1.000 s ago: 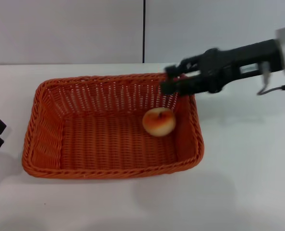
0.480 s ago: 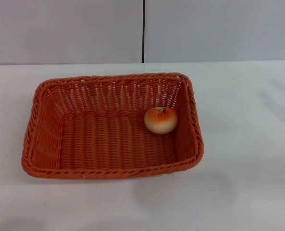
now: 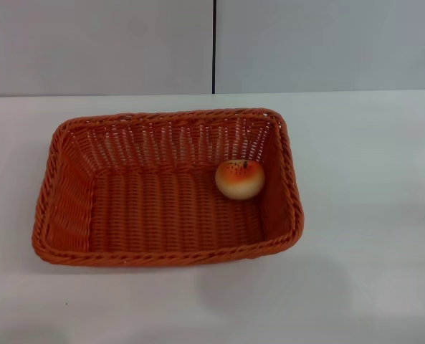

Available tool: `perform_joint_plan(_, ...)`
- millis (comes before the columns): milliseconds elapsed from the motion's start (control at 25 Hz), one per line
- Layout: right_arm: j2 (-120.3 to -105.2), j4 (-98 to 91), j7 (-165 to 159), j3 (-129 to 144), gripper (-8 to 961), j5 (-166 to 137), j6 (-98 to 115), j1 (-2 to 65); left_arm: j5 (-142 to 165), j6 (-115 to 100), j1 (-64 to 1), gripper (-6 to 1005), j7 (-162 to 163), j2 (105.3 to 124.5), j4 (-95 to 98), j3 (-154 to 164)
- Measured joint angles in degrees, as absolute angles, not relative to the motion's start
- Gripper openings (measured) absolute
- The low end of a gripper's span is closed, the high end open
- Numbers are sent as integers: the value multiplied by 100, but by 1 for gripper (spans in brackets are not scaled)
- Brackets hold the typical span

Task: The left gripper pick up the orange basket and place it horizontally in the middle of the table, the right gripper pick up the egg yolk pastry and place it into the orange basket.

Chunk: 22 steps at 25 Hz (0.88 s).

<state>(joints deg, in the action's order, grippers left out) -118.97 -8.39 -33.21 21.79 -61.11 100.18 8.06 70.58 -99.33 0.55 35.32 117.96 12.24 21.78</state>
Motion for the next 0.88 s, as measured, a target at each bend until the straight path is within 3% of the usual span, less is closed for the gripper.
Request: perform_joint_plan(880,-11868,-641,-3085,2175,575,-6162,9813,1068,7075,-9946,199,614,3530,11821,887,2145)
